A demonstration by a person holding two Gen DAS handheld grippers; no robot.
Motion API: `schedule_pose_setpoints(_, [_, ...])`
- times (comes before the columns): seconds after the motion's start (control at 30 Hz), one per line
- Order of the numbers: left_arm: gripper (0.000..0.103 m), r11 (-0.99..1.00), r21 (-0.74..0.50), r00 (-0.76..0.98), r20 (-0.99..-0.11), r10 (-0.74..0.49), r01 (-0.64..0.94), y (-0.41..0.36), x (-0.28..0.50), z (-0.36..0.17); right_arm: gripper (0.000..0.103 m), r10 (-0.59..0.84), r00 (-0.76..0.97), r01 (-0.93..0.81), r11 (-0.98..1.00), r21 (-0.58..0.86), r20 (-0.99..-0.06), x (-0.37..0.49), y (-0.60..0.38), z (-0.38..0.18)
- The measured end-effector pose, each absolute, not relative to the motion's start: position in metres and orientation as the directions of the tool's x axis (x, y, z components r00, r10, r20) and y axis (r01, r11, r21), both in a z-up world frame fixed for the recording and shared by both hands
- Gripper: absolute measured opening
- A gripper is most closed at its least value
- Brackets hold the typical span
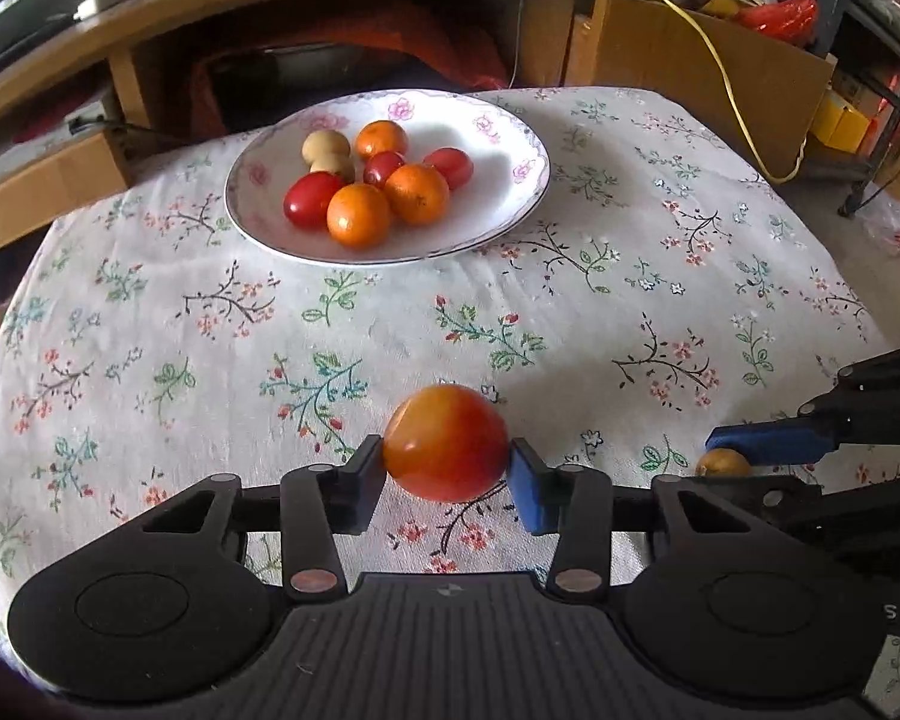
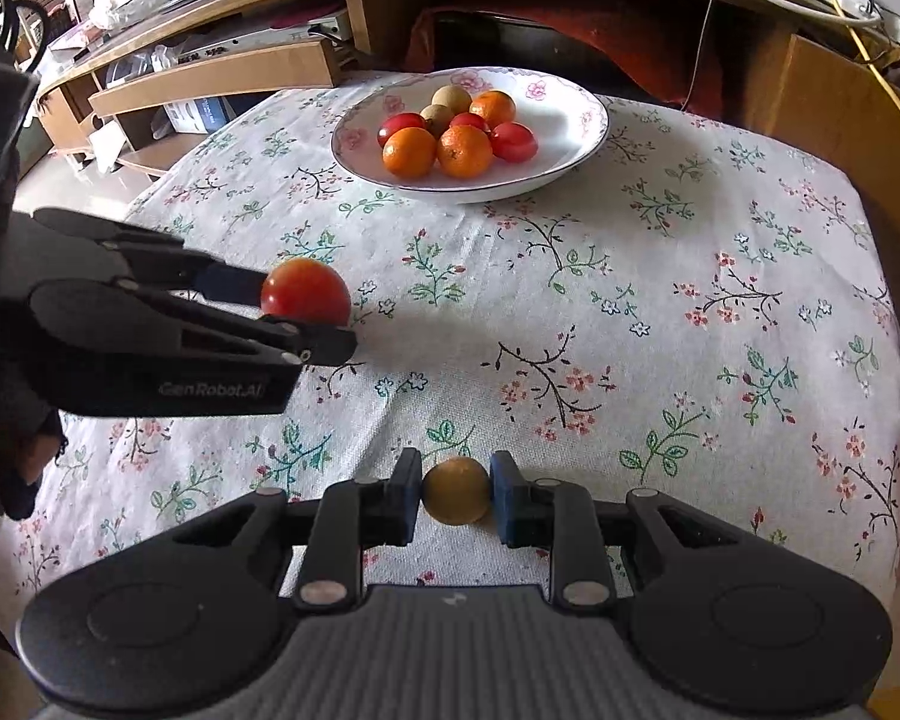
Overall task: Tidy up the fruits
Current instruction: 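Lift the tan fruit with the right tool while the left tool lifts the large tomato toward the bowl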
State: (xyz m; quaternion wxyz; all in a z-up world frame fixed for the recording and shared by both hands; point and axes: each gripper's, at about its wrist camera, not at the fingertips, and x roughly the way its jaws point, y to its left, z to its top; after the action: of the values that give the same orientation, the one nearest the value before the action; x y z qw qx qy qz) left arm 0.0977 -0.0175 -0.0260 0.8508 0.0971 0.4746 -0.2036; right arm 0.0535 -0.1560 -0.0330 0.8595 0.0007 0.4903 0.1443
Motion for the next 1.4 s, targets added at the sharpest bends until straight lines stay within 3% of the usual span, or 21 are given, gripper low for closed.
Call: schedule_pose_setpoints(1.4, [0.051, 0.926, -0.104, 0.501, -0.816, -0.287, 0.362, -0.012, 0.109, 0.012, 0.019, 0.240, 0.585, -0.203, 0.968, 0.146, -0.775, 0.095, -0.148, 0.006])
